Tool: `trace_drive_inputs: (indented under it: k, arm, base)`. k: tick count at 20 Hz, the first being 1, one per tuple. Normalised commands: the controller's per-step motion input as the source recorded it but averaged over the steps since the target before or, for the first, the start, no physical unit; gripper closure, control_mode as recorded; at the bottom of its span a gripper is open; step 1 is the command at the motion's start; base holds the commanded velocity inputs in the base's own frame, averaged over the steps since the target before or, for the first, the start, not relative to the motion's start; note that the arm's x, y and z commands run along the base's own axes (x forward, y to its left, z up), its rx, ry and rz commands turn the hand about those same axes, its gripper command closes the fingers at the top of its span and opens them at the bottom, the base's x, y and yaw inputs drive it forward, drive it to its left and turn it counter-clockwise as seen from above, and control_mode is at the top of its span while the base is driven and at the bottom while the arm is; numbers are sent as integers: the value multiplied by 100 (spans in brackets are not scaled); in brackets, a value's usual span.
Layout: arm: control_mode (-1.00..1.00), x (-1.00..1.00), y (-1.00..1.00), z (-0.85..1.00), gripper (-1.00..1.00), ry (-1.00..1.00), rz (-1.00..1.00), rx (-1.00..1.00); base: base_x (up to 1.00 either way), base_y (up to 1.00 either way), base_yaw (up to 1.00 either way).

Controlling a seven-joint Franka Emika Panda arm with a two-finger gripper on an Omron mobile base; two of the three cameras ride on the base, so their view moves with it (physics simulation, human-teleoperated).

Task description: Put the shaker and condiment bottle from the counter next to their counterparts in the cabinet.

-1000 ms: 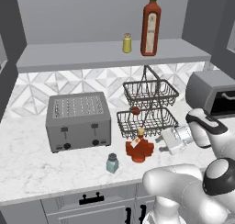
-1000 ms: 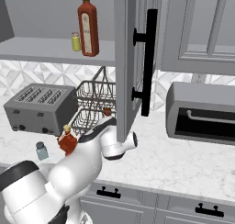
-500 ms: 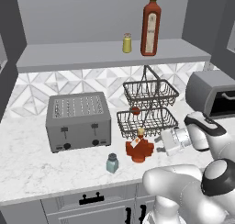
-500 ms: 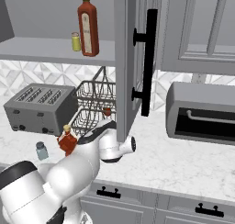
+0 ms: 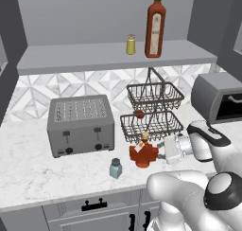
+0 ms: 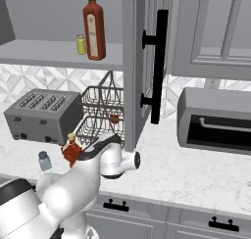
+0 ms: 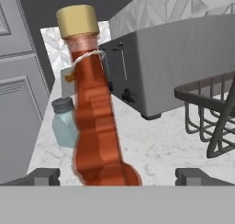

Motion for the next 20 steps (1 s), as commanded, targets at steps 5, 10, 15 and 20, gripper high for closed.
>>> trace_drive_inputs:
  k: [5, 10, 15, 20]
  arm:
    - [-100, 23, 0, -6, -100, 0, 0, 2]
    - [-100, 8, 2, -11, -100, 1, 0, 4]
    - [-100, 6, 11, -25, -100, 5, 1, 7]
    - [-100, 3, 60, -33, 100, 13, 22, 10]
  base:
    - [0, 0, 0]
    - [0, 0, 0]
    - [0, 0, 0]
    - [0, 0, 0]
